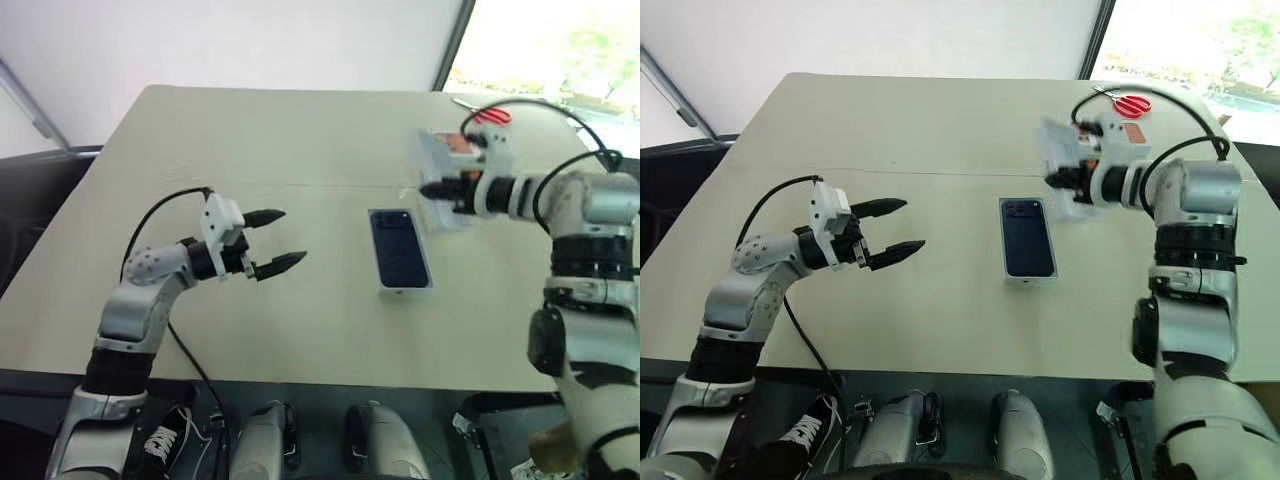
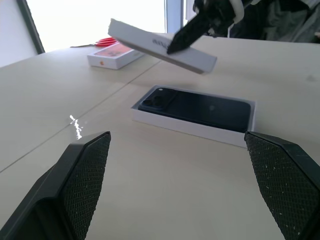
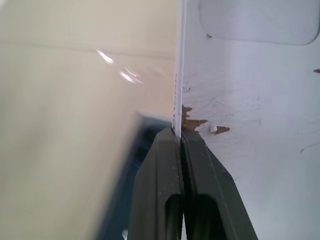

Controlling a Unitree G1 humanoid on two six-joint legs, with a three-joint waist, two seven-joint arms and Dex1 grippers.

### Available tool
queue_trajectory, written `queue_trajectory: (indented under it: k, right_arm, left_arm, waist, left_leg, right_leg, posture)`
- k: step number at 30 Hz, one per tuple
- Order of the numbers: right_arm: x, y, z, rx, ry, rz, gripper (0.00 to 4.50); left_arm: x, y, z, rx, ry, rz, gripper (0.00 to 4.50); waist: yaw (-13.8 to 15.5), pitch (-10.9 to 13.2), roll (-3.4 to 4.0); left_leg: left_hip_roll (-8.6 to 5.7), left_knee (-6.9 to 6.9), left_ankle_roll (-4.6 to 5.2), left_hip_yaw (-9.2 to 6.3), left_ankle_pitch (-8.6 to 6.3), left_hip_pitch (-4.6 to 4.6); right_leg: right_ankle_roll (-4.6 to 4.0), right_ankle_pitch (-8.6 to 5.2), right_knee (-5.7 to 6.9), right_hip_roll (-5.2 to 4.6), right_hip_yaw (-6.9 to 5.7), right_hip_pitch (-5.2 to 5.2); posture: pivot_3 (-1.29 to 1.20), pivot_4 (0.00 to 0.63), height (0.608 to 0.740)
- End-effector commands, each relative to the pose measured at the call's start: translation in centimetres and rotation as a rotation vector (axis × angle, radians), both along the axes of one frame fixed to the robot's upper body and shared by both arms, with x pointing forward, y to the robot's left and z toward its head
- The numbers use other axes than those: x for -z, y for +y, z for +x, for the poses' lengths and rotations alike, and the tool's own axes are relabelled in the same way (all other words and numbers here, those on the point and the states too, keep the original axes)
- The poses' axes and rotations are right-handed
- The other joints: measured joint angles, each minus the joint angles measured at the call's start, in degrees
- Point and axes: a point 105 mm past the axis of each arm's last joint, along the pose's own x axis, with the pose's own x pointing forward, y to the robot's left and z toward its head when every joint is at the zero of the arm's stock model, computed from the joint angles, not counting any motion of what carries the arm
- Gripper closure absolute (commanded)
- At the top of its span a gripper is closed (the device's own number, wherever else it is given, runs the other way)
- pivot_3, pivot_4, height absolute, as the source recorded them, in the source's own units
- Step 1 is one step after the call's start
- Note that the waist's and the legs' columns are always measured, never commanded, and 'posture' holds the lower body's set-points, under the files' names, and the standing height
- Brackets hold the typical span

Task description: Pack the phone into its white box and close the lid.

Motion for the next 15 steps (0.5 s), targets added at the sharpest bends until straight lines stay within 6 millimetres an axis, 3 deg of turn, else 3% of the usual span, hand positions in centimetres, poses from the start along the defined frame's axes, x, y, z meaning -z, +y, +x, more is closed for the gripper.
queue_trajectory:
  k: [1,4,10,14,15]
  right_arm:
    - [-3.5,1.9,-1.6,-0.11,-0.038,0.256,4.45]
    - [-2.2,4.9,-3.4,-0.235,0.012,0.338,4.45]
    - [0.6,8.8,-5.5,-0.357,0.069,0.46,4.45]
    - [3.5,9.3,-6.0,-0.342,0.159,0.465,4.45]
    - [4.3,9.1,-5.9,-0.327,0.192,0.474,4.48]
  left_arm:
    - [-1.2,0.7,0.8,-0.064,-0.039,-0.029,0.0]
    - [-1.7,1.1,1.8,-0.127,-0.032,-0.068,0.0]
    - [-1.6,0.4,2.1,-0.16,0.0,-0.113,0.0]
    - [-1.5,-0.1,2.1,-0.174,0.015,-0.138,0.0]
    - [-1.4,-0.2,2.1,-0.176,0.017,-0.138,0.24]
  waist:
    - [0.0,0.0,-0.01]
    - [-0.1,0.0,-0.01]
    - [-0.2,0.0,0.0]
    - [-0.2,0.0,0.0]
    - [-0.2,0.0,0.0]
  left_leg:
    - [0.0,0.0,0.0,-0.01,0.0,-0.02]
    - [-0.01,0.02,0.01,0.0,0.0,-0.04]
    - [-0.01,0.01,0.01,-0.01,0.0,-0.05]
    - [-0.03,0.02,0.01,-0.01,0.0,-0.06]
    - [-0.03,0.02,0.01,-0.01,0.0,-0.05]
  right_leg:
    - [0.0,0.0,-0.02,0.0,-0.01,0.0]
    - [0.01,0.01,-0.01,-0.03,-0.01,0.0]
    - [0.01,0.01,0.03,-0.01,-0.01,-0.02]
    - [0.02,0.01,0.02,-0.01,-0.01,-0.01]
    - [0.02,0.01,0.03,-0.01,-0.01,-0.01]
  posture:
    - [0.0,0.15,0.74]
    - [0.0,0.15,0.74]
    - [0.0,0.15,0.74]
    - [0.0,0.15,0.74]
    - [0.0,0.15,0.74]
